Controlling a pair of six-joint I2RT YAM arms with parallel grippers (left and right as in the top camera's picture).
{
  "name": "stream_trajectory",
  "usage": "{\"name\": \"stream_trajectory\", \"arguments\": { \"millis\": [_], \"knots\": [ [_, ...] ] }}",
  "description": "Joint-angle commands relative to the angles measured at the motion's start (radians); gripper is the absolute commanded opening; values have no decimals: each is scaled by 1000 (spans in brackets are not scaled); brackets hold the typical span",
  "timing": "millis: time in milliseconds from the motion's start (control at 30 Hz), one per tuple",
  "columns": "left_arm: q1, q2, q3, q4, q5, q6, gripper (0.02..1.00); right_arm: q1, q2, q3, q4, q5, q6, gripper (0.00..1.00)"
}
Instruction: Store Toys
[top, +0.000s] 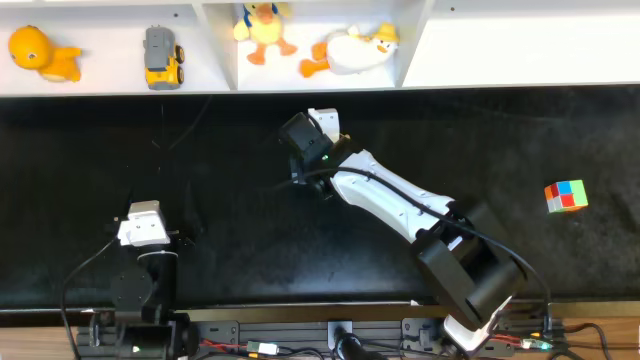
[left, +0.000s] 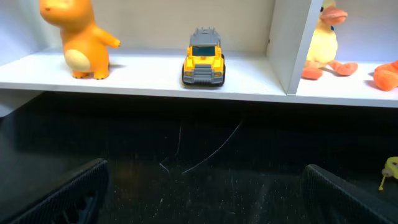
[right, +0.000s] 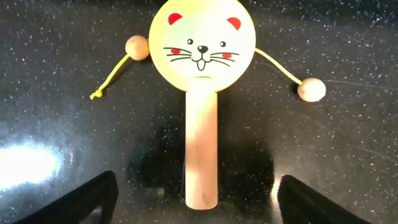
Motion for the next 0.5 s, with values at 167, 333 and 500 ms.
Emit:
{"name": "stream_trajectory", "arguments": {
  "millis": [167, 333, 500],
  "knots": [
    [-3, -13, -2, -2, -12, 23, 998, -2, 1, 34, 2, 34, 2, 715],
    [-3, -13, -2, -2, -12, 23, 998, -2, 1, 34, 2, 39, 2, 514],
    [-3, -13, -2, -2, -12, 23, 998, -2, 1, 34, 2, 41, -3, 467]
  ]
}}
